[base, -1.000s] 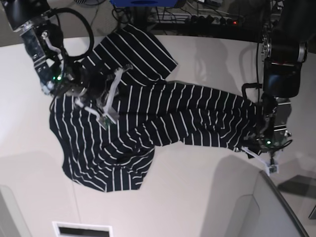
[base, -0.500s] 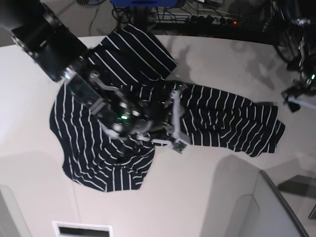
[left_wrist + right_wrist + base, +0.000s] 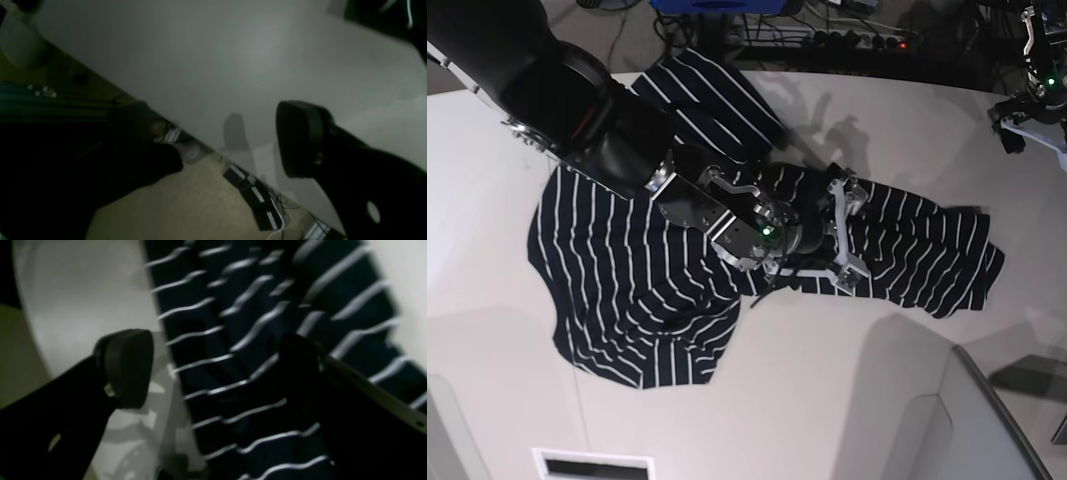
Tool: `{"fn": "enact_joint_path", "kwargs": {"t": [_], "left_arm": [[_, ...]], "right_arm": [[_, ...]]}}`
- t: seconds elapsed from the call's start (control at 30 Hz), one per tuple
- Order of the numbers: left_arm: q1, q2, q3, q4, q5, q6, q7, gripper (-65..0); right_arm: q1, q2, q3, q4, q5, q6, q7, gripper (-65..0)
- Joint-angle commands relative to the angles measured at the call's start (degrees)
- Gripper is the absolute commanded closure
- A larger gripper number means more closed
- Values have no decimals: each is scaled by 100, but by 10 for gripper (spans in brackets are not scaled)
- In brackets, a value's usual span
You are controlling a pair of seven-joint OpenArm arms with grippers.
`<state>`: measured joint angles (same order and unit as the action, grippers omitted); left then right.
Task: Layout the t-shirt on the table in an organized manner, then fold the t-shirt properly
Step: 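Release the left gripper and sweep the right gripper across the shirt middle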
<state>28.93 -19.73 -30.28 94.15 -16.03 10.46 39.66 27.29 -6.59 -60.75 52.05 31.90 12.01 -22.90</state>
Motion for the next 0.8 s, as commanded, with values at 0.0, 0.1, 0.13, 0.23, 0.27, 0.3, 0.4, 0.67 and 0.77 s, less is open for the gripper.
{"fn": "enact_joint_path", "kwargs": {"t": [0.0, 0.1, 0.13, 0.23, 0.27, 0.3, 0.4, 0.67, 0.77], "left_arm": [[30, -107, -62, 93, 60, 49, -111, -569], [30, -107, -53, 93, 60, 49, -111, -569], [22, -107, -53, 93, 60, 49, -111, -569], [-31, -124, -53, 75, 60, 49, -111, -569], [-31, -115, -53, 84, 60, 49, -111, -569], [-40, -115, -53, 84, 60, 49, -111, -569], [-163, -107, -35, 40, 60, 49, -111, -569], [-374, -98, 0, 22, 60, 49, -111, -569], [-409, -98, 0, 22, 60, 49, -111, -569]], "right_arm": [[194, -145, 22, 12, 76, 52, 325, -528], [212, -128, 22, -225, 76, 43, 571, -458], [212, -101, 31, -216, 85, 43, 571, -423], [27, 417, 629, 390, 120, -10, 316, -245], [-140, 619, 1007, 742, 120, -159, 122, -144], [-316, 795, 1464, 1102, 120, -353, -80, -36], [-940, 1164, 2669, 1727, 76, -810, -510, -33], [-1415, 1551, 3469, 777, 76, -740, -546, 0], [-1441, 1560, 3477, 505, 76, -810, -546, 0]]}}
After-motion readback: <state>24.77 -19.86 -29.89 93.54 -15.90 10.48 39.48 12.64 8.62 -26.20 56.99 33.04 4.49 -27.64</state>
